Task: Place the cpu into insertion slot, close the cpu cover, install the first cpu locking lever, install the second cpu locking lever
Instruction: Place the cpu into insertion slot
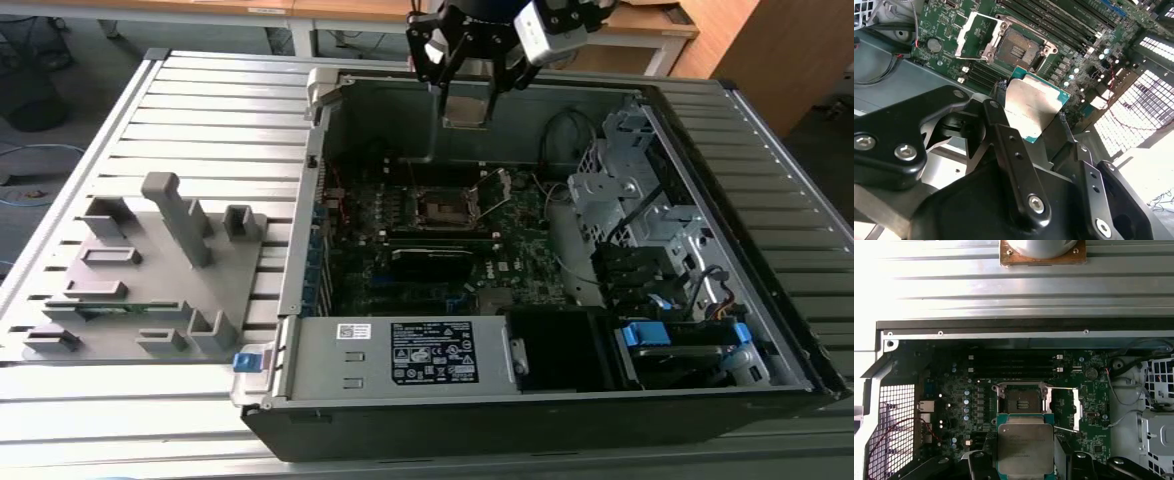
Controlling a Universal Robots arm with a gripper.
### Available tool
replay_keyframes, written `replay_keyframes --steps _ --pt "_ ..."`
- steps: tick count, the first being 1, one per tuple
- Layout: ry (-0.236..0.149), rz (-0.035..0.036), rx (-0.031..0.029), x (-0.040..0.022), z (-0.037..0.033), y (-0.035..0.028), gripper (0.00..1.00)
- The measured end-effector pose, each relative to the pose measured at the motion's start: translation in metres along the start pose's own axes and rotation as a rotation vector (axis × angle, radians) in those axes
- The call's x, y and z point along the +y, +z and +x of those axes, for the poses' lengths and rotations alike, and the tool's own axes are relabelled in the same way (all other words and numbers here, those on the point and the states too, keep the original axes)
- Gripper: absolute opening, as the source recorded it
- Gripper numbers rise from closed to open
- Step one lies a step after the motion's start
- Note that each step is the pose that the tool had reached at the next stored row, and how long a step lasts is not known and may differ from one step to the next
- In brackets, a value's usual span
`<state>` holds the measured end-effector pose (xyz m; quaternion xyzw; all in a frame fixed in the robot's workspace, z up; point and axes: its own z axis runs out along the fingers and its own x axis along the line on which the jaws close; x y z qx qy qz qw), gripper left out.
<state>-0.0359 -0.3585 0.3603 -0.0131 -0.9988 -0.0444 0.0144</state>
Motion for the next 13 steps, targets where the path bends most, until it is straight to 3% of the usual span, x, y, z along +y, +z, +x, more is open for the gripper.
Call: replay_keyframes --steps 13 --pt "0.000 0.0001 -0.0015 -0.0006 -0.0001 0.0066 0.54"
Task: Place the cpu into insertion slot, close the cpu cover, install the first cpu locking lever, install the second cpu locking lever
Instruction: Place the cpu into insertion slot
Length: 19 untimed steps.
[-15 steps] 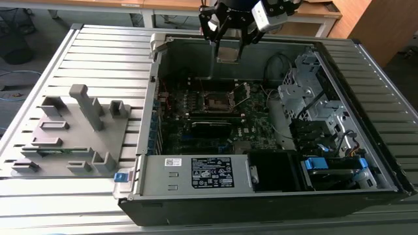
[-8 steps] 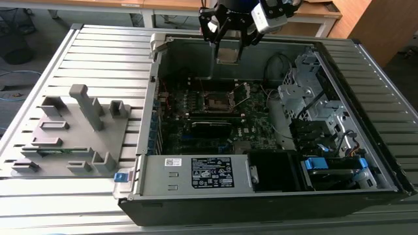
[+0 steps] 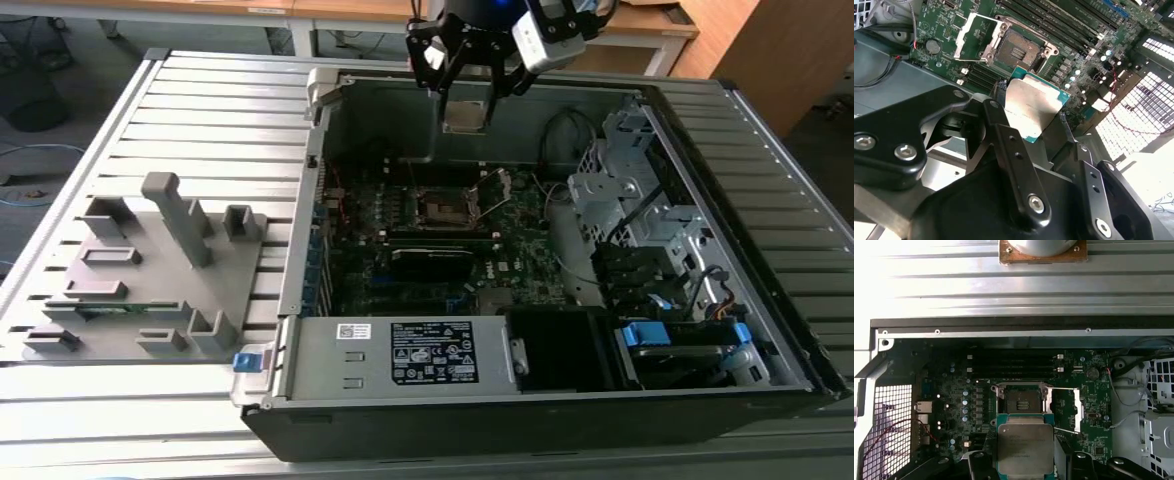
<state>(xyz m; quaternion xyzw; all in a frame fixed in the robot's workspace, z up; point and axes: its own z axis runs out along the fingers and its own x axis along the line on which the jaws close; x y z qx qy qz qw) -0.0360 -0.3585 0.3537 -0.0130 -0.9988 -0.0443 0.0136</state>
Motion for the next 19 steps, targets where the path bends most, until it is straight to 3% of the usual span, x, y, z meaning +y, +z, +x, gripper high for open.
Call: replay_keyframes --steps 19 --pt "0.000 -0.0002 -0.0003 -0.0004 -0.0002 0.0054 0.54"
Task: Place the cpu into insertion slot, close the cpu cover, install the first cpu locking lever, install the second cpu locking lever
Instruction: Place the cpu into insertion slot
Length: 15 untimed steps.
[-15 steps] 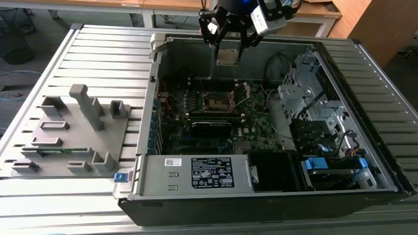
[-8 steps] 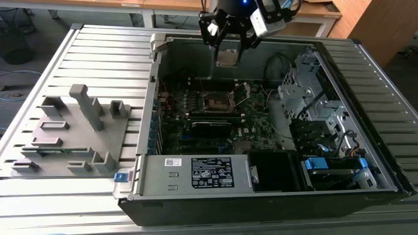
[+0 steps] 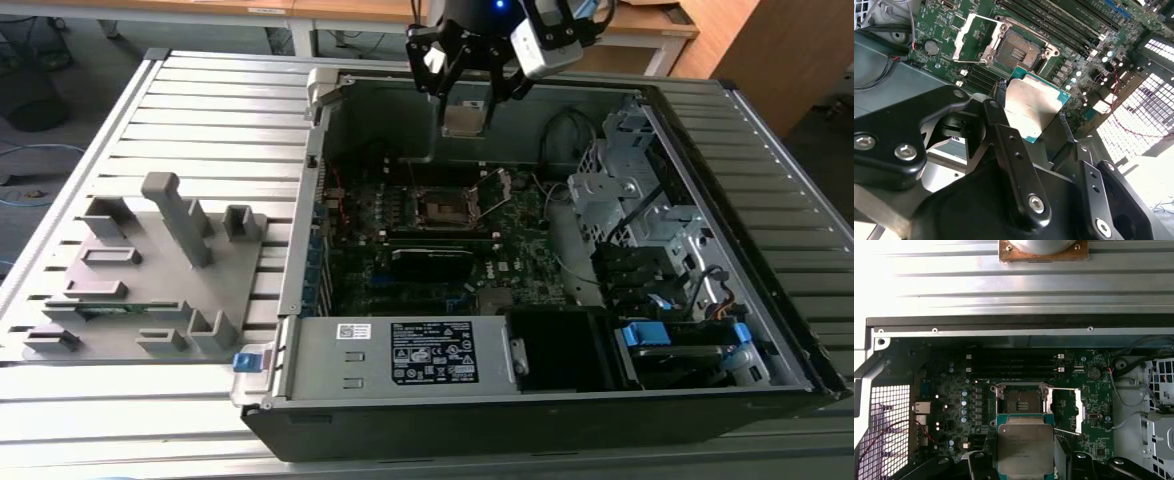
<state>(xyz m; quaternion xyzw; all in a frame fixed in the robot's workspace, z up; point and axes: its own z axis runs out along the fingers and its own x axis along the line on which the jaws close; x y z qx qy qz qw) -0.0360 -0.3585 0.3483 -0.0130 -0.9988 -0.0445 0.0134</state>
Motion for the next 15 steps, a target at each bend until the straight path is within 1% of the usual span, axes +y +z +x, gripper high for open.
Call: replay_keyframes --steps 8,15 --pt "0.000 0.0000 0.0000 -0.0003 -0.0001 0.0029 0.54" --pt "0.000 -0.0003 -0.0001 -0.0003 -0.0001 0.0038 0.54"
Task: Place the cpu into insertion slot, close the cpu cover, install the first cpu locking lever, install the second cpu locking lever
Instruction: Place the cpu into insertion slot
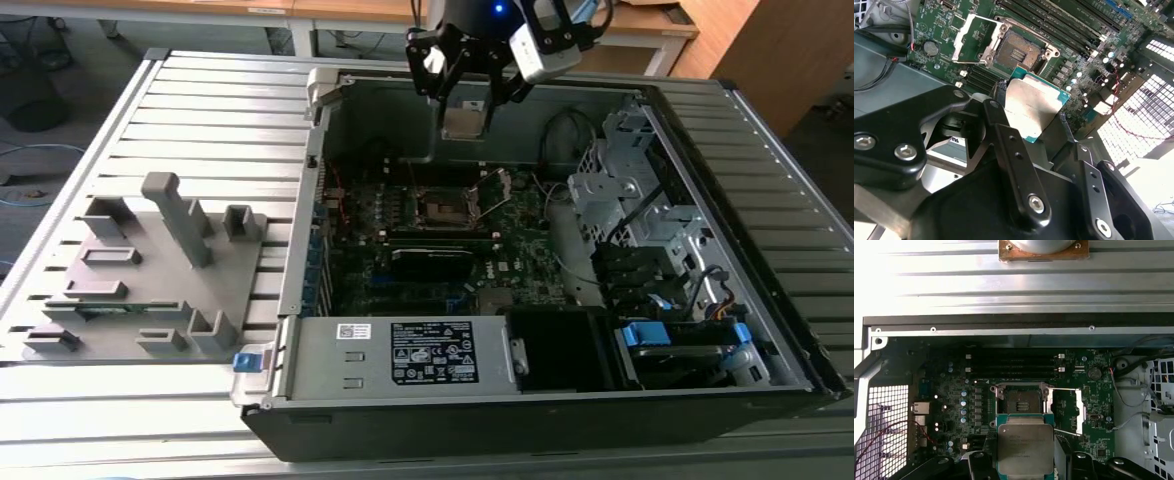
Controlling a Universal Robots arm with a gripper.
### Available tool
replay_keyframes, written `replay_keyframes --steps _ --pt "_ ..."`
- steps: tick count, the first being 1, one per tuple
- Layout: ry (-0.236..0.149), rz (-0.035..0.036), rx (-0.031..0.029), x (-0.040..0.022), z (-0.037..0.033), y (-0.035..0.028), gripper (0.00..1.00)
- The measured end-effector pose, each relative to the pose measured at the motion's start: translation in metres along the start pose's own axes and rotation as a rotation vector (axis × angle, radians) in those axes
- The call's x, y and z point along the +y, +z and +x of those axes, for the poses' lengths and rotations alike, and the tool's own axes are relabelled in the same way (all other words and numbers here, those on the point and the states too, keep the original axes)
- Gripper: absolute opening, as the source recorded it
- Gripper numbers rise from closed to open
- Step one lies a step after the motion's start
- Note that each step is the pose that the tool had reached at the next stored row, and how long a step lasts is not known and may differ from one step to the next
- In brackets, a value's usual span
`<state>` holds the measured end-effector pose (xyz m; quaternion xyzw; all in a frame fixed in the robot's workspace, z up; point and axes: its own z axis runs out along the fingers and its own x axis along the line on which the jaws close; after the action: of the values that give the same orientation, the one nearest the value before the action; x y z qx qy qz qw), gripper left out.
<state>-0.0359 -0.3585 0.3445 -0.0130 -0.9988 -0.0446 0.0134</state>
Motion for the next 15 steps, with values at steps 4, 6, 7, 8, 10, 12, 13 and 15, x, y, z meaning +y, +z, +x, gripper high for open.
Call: replay_keyframes --steps 4,6,7,8,10,12,13,15 --pt "0.000 0.0005 0.0002 -0.0001 0.0000 0.0006 0.54" --pt "0.000 0.0003 0.0001 -0.0001 0.0000 0.0008 0.54" --pt "0.000 0.0003 0.0001 -0.0001 0.0000 0.0010 0.54" --pt "0.000 0.0003 0.0001 -0.0001 0.0000 0.0011 0.54" --pt "0.000 0.0002 0.0000 -0.0001 0.0000 0.0014 0.54" --pt "0.000 0.0004 0.0000 -0.0002 0.0000 0.0017 0.54" --pt "0.000 0.0004 0.0000 -0.0002 0.0000 0.0018 0.54" --pt "0.000 0.0004 0.0000 -0.0003 -0.0001 0.0027 0.54"
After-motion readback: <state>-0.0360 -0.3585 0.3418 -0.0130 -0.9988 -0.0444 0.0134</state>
